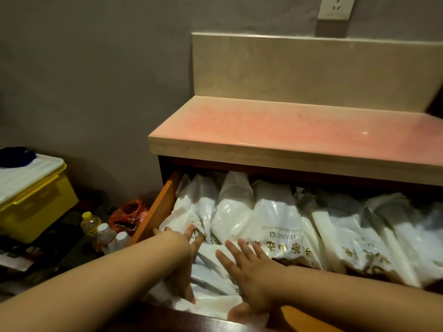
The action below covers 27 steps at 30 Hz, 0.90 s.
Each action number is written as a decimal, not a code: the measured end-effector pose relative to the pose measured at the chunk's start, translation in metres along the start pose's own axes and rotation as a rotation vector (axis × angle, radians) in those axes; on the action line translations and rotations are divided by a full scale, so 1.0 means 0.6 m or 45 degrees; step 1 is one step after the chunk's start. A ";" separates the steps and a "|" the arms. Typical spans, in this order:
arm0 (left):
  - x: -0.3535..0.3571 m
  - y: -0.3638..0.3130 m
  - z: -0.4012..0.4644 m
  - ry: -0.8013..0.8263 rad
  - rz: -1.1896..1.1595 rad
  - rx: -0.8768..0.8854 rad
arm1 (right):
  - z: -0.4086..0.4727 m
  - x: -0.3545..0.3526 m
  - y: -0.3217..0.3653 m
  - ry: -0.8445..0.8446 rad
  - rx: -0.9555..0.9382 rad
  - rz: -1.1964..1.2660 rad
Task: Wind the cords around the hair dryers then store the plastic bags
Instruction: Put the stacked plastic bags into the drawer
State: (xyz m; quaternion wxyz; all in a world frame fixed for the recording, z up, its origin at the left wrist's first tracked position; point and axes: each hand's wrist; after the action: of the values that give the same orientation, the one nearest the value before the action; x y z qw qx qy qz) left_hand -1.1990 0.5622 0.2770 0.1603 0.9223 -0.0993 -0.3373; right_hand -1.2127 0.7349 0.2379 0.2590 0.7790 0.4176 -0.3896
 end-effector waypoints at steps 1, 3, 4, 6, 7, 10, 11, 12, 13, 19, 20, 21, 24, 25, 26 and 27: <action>-0.003 0.000 -0.005 -0.015 0.000 -0.005 | -0.004 -0.008 0.000 0.000 -0.002 0.018; -0.011 0.001 -0.018 -0.050 -0.011 0.019 | -0.018 -0.027 -0.004 -0.053 -0.013 0.093; -0.016 0.000 -0.025 -0.076 -0.011 0.046 | -0.026 -0.040 -0.008 -0.107 -0.017 0.166; -0.038 -0.015 -0.038 -0.187 0.017 0.141 | -0.049 -0.063 -0.018 -0.260 0.053 0.343; -0.051 -0.027 -0.044 -0.257 0.029 0.202 | -0.059 -0.071 -0.022 -0.323 0.121 0.394; -0.116 -0.086 -0.060 -0.571 0.102 0.451 | -0.107 -0.078 -0.031 -0.510 0.466 0.441; -0.139 -0.109 -0.067 -0.667 0.115 0.535 | -0.128 -0.077 -0.033 -0.566 0.593 0.431; -0.161 -0.133 -0.076 -0.769 0.140 0.608 | -0.153 -0.071 -0.035 -0.633 0.731 0.423; -0.187 -0.171 -0.094 -0.891 0.195 0.707 | -0.197 -0.058 -0.035 -0.721 0.932 0.410; -0.188 -0.369 -0.269 -1.360 0.097 1.445 | -0.448 0.069 0.093 -0.800 1.986 0.455; -0.161 -0.406 -0.313 -1.377 0.111 1.561 | -0.488 0.096 0.146 -0.772 2.153 0.484; -0.137 -0.432 -0.346 -1.363 0.131 1.632 | -0.517 0.114 0.191 -0.759 2.278 0.495; -0.040 -0.491 -0.463 -1.294 0.334 1.874 | -0.594 0.158 0.359 -0.695 2.672 0.516; 0.004 -0.506 -0.514 -1.297 0.429 1.988 | -0.615 0.169 0.437 -0.662 2.828 0.531; 0.039 -0.515 -0.553 -1.298 0.476 2.087 | -0.629 0.173 0.499 -0.627 2.945 0.531; 0.073 -0.517 -0.590 -1.292 0.538 2.171 | -0.640 0.176 0.557 -0.575 3.059 0.525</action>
State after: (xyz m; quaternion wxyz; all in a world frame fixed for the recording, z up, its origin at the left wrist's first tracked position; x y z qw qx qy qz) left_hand -0.9113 0.9187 0.3939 -0.5562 0.4407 -0.5242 -0.4707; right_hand -0.7415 0.8894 0.3929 -0.4963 0.4894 -0.3883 -0.6029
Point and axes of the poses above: each hand's wrist, its own z-axis towards the middle knuckle, its own x-axis out of the palm, y = z × x, and after that the axes turned 7 degrees about -x, right-handed
